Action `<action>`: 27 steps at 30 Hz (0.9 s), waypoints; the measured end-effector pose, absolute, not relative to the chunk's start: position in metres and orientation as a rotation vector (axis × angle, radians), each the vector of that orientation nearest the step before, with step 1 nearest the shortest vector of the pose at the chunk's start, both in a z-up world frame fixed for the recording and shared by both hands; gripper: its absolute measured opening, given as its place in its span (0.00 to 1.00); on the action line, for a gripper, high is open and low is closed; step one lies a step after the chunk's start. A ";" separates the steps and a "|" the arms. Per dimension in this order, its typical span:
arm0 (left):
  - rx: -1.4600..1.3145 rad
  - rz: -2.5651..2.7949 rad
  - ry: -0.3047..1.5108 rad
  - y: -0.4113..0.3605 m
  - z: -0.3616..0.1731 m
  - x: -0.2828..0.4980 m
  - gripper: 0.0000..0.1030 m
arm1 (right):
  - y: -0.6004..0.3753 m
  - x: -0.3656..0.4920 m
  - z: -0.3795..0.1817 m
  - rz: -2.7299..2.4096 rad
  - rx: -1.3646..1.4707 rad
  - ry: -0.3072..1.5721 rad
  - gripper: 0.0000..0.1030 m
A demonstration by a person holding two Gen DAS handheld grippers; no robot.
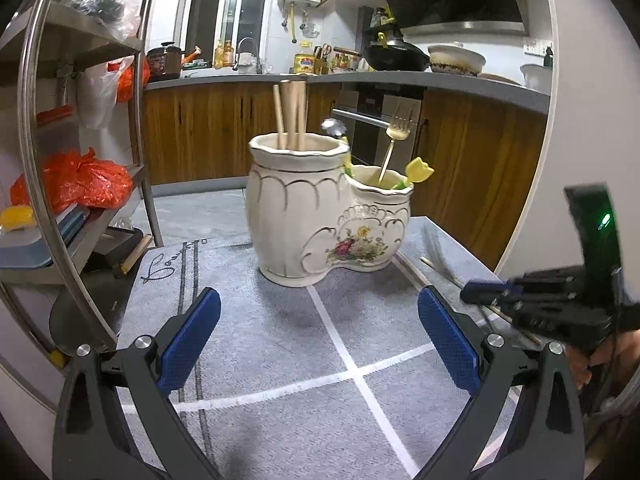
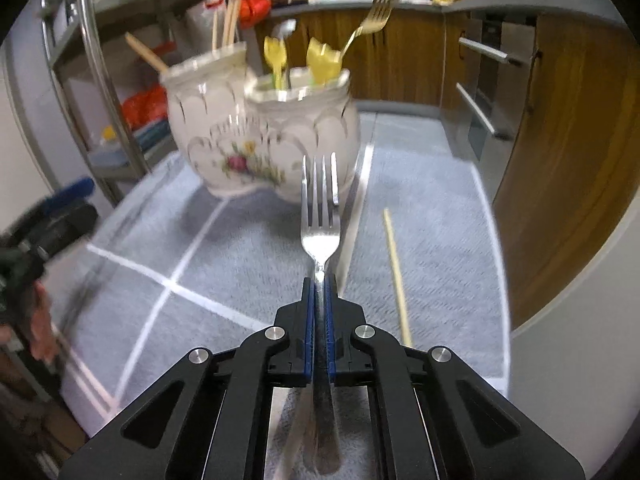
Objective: Organize utensils
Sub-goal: 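Grasp a silver fork with the right gripper, then grasp the last wooden chopstick on the mat with the left gripper and lift it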
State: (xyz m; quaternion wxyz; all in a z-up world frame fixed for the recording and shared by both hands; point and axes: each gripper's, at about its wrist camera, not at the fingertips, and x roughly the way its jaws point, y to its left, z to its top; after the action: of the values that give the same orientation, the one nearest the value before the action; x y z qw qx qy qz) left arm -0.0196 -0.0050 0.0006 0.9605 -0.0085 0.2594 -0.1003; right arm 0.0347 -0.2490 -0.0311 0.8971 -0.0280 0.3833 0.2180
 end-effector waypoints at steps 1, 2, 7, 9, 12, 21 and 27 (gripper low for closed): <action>-0.012 -0.202 0.524 -0.009 0.002 -0.021 0.94 | -0.253 0.033 -0.027 0.454 -0.047 0.775 0.06; -0.011 -0.202 0.524 -0.011 0.003 -0.021 0.94 | -0.256 0.031 -0.023 0.457 -0.036 0.754 0.06; 0.008 -0.204 0.519 -0.026 0.009 -0.025 0.94 | -0.274 0.017 -0.001 0.465 -0.006 0.627 0.06; 0.014 -0.205 0.513 -0.030 0.011 -0.028 0.94 | -0.276 0.012 0.005 0.478 -0.009 0.585 0.06; 0.014 -0.206 0.512 -0.034 0.013 -0.031 0.94 | -0.275 0.002 0.014 0.497 -0.022 0.516 0.06; 0.015 -0.215 0.519 -0.042 0.015 -0.037 0.94 | -0.278 -0.015 0.033 0.483 -0.042 0.394 0.06; 0.027 -0.235 0.573 -0.070 0.009 -0.023 0.94 | -0.292 -0.014 0.040 0.441 -0.020 0.394 0.06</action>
State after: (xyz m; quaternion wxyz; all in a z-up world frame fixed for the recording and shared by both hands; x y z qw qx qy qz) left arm -0.0232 -0.0700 0.0091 0.9523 0.0134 0.2820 -0.1157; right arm -0.0144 -0.2918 0.0402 0.9566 -0.0097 0.1942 0.2172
